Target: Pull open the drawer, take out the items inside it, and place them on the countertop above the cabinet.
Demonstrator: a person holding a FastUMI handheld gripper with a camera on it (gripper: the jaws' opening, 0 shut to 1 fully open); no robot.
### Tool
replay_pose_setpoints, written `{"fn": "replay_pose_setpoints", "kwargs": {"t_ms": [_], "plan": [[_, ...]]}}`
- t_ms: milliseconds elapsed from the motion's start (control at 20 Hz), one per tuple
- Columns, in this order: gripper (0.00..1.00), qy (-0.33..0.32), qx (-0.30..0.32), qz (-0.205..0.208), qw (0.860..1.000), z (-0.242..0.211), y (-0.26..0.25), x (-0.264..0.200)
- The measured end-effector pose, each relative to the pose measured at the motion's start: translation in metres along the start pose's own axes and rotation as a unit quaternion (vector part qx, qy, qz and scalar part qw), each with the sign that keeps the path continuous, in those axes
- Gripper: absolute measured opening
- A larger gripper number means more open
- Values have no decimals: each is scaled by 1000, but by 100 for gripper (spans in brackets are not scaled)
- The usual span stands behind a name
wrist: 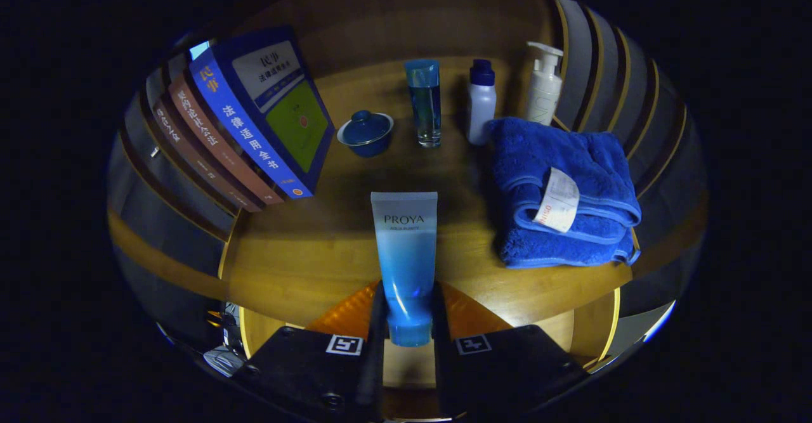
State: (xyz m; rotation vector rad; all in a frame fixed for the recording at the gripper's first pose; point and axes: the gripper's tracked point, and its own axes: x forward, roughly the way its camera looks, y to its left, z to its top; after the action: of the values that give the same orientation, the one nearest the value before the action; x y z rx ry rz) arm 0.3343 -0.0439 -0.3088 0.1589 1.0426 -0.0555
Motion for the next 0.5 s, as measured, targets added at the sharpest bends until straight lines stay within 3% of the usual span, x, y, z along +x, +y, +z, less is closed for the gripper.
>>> {"fn": "replay_pose_setpoints", "kwargs": {"t_ms": [500], "plan": [[50, 7, -2, -16, 1000, 7, -4, 10]]}}
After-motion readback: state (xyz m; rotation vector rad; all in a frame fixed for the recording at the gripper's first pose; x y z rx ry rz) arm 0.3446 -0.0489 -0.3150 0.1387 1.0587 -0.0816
